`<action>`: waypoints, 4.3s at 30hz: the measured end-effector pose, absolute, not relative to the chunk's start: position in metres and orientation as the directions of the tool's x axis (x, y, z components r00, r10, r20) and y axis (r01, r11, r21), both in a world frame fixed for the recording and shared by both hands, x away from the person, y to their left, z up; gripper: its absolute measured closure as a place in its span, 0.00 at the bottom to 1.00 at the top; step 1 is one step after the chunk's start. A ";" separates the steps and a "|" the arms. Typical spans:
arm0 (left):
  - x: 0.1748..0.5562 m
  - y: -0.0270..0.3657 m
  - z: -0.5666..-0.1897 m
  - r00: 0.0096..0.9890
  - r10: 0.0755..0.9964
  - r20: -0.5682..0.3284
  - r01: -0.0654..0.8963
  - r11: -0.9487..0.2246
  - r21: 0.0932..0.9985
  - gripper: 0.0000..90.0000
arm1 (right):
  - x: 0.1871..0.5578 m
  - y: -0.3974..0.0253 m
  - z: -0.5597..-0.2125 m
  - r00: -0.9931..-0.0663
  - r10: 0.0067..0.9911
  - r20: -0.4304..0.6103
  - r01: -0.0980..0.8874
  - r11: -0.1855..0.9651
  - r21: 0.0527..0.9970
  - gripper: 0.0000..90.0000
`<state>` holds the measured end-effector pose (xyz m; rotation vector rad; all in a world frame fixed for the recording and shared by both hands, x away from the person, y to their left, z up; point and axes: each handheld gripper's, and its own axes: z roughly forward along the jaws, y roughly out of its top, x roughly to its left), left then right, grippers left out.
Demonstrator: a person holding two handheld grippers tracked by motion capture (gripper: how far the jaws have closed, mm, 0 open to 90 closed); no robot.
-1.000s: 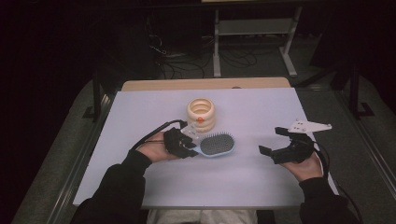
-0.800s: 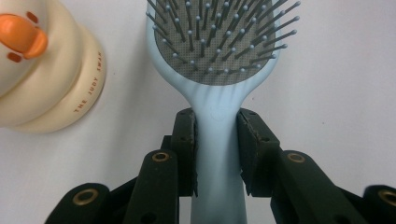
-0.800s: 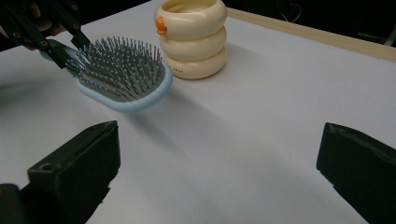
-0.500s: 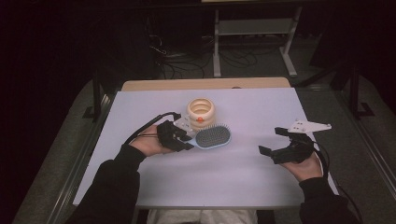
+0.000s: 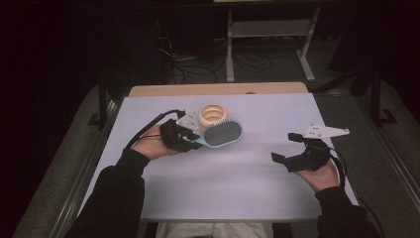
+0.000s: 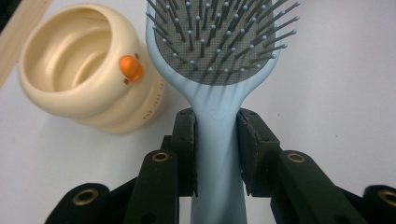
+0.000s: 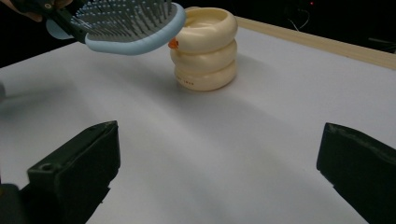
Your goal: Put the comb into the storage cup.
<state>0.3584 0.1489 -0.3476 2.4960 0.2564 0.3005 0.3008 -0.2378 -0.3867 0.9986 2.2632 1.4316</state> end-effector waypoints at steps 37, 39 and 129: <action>0.355 0.174 -0.321 0.902 0.381 0.202 0.146 -0.711 0.688 0.78 | 0.342 -0.160 -0.330 -0.802 0.579 0.149 0.376 0.295 0.878 0.00; 0.355 0.175 -0.320 0.901 0.382 0.205 0.143 -0.709 0.690 0.78 | 0.344 -0.156 -0.327 -0.806 0.573 0.148 0.374 0.298 0.878 0.00; 0.355 0.190 -0.330 0.895 0.445 0.045 0.162 -0.418 0.894 0.64 | 0.392 -0.096 -0.261 -0.742 0.513 0.432 0.571 0.144 0.808 0.62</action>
